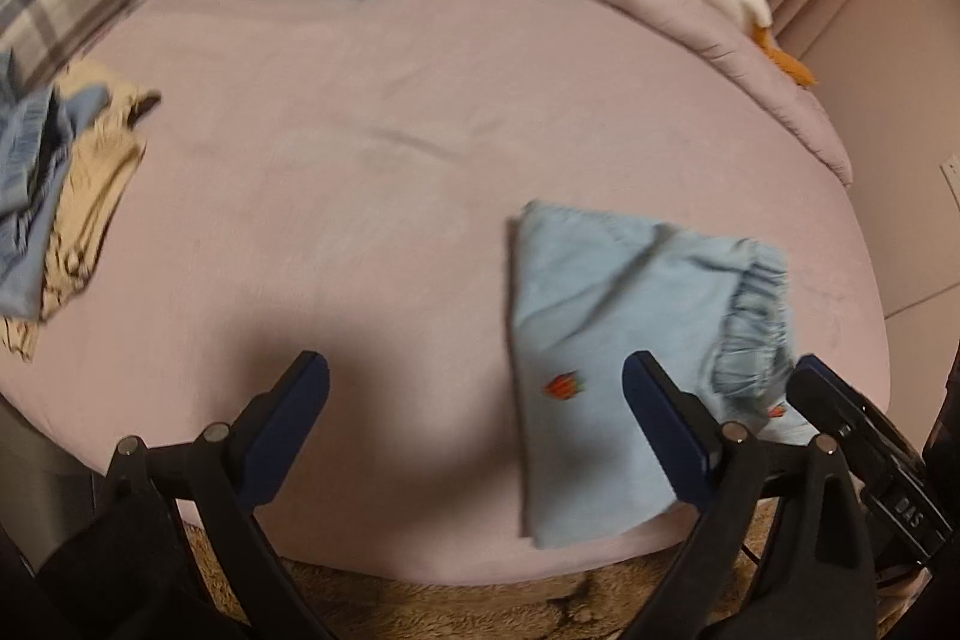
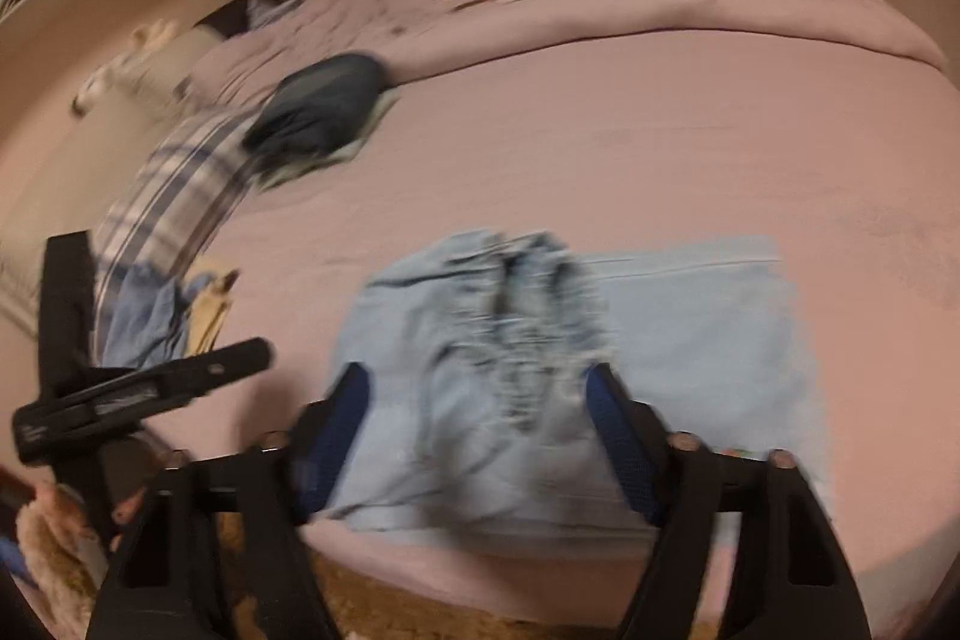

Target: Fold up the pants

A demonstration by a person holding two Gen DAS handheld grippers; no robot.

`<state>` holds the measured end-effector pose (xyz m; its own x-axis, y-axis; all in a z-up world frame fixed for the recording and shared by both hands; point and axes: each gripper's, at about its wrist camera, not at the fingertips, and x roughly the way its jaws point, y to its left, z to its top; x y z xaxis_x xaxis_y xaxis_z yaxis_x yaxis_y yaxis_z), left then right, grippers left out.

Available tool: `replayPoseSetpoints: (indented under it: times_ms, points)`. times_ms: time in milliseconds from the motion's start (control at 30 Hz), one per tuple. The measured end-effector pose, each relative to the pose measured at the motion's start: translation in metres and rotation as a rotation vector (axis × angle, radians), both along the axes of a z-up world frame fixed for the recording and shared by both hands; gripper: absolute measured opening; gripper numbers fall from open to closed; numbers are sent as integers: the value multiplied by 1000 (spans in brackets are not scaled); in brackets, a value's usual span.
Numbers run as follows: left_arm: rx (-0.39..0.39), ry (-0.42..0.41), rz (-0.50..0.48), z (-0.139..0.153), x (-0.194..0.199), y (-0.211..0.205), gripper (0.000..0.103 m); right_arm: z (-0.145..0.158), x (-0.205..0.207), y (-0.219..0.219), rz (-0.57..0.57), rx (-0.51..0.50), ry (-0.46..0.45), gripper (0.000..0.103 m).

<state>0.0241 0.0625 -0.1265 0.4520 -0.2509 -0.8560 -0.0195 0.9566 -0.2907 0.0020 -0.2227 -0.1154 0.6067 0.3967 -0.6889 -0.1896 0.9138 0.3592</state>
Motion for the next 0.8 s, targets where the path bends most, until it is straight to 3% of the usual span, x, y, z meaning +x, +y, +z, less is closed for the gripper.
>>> replayPoseSetpoints:
  times_ms: [233, 333, 367, 400, 467, 633, 800]
  points:
    - [-8, 29, 7, -7, -1, -2, 96, -36, 28, 7, -78, -183, 94, 66]
    - [-14, 34, -3, -11, 2, -2, 96, -50, 35, 2, -69, -158, 103, 66]
    - [-19, 35, -6, -12, 5, -3, 96, -51, 36, 1, -65, -136, 102, 54]
    - [-25, 37, -9, -13, 5, -5, 96, -51, 37, -1, -43, -88, 115, 30]
    - [-33, 44, -17, -14, 6, -7, 96, -45, 35, -6, -58, -35, 119, 23]
    - [-38, 41, -42, -19, 6, -14, 96, -15, 3, -34, -96, 90, 49, 16]
    - [-29, 85, -64, -38, 12, -31, 96, -40, 4, -53, -154, 111, 115, 15]
